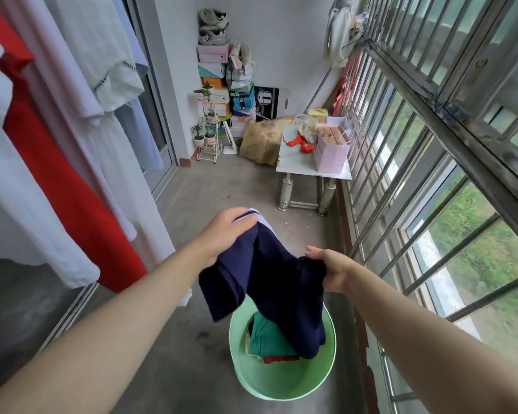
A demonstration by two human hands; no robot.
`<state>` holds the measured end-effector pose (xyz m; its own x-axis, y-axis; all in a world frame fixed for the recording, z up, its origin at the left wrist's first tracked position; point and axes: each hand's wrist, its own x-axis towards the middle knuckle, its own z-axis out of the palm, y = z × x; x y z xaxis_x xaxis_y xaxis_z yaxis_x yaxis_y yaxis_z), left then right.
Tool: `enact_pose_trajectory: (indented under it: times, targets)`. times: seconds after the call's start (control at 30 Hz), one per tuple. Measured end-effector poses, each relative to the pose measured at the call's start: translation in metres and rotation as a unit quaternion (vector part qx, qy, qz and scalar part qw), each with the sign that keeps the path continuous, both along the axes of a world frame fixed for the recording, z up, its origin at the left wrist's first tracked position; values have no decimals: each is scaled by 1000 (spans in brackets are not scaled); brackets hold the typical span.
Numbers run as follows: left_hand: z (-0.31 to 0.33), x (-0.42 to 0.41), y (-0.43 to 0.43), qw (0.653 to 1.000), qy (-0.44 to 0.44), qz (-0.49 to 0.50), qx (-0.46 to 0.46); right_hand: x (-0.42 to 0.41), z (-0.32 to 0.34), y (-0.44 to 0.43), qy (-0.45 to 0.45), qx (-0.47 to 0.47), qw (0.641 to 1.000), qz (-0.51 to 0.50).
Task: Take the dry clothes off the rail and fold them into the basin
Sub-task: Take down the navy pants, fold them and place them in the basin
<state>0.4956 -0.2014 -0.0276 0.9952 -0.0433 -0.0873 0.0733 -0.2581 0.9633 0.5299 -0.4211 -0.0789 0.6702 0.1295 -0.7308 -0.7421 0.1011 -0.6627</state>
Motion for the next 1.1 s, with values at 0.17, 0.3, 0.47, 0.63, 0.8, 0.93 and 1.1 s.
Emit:
enact_pose_trajectory:
  times: [0.17, 0.3, 0.47, 0.63, 0.8, 0.93, 1.1]
  targets:
    - [-8, 6, -29, 997, 39, -54, 29, -11, 2, -18, 24, 89, 995, -40]
    - [-38, 10, -41, 960, 70, -168, 213, -23, 23, -18, 2, 165, 982, -96]
    - [-82, 14, -71, 924, 92, -194, 315, -18, 15, -4, 20, 173, 969, -174]
    - [-98, 17, -79, 951, 101, -163, 244, -27, -3, -12, -74, 158, 977, -124]
    - [-90, 22, -72, 964, 99, -182, 166, -41, -34, -40, -266, -73, 951, 140]
    - [-80, 26, -79, 954, 93, -234, 160, -41, -48, -46, -259, -113, 935, 214]
    - [-71, 30, -85, 964, 94, -228, 100, -51, -92, -54, -197, -56, 965, 163]
